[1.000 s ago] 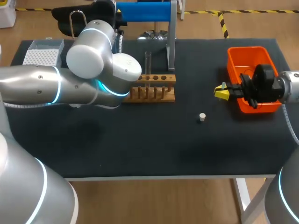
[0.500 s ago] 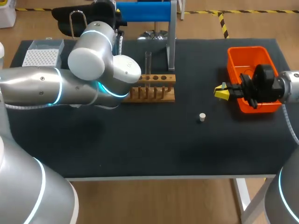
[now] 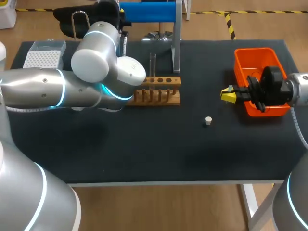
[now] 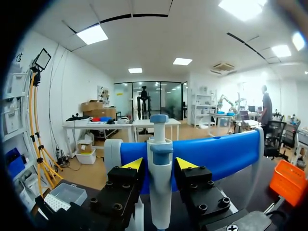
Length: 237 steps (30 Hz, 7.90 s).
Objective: Invert the test tube, pick up the pipette, mount the tip to pipette, aspirate from beaker and dispense into the tube, eject the tip, return the pipette, and cap with the stopper.
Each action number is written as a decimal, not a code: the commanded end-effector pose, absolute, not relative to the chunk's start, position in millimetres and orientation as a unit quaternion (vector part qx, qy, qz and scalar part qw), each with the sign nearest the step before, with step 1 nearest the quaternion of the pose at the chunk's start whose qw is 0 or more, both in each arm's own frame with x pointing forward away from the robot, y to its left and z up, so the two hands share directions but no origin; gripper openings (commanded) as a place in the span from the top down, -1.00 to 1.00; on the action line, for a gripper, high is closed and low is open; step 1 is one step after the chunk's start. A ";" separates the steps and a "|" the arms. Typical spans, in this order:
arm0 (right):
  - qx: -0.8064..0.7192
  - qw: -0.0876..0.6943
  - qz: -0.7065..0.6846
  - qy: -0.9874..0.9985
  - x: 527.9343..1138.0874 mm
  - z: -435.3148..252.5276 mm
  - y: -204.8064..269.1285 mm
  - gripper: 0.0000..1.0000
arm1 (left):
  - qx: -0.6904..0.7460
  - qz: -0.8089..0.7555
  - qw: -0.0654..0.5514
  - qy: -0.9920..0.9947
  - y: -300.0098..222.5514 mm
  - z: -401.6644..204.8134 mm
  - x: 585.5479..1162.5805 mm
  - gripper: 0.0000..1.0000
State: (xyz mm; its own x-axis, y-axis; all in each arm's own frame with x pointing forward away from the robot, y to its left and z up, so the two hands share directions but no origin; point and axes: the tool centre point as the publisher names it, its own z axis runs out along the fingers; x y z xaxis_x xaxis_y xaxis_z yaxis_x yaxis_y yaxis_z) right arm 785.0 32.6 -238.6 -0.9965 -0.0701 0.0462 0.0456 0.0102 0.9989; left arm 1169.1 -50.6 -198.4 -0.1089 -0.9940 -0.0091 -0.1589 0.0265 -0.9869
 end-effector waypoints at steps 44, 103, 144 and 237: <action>0.008 0.040 -0.702 -0.711 784.0 -237.8 32.6 1.00 | -0.503 -0.478 0.436 0.574 -55.0 -194.7 1174.8 1.00; 0.008 0.040 -0.702 -0.711 784.0 -237.8 32.6 1.00 | -0.298 -0.619 0.254 0.681 -79.7 -92.8 1096.9 1.00; 0.008 0.040 -0.702 -0.711 784.0 -237.8 32.6 1.00 | -0.087 -0.717 0.069 0.689 -147.3 -12.2 948.7 1.00; 0.008 0.040 -0.702 -0.711 784.0 -237.8 32.6 1.00 | -0.062 -0.738 0.043 0.670 -190.4 8.4 869.3 1.00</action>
State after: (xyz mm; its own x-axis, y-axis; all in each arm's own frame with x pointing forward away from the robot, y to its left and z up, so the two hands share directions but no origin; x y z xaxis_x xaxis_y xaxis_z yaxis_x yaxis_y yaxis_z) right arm 784.9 32.6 -238.5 -0.9965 -0.0700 0.0461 0.0455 0.0102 0.9989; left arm 870.1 -191.3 8.3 -0.9889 -0.1450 0.0334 -0.0197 -0.0951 -0.9953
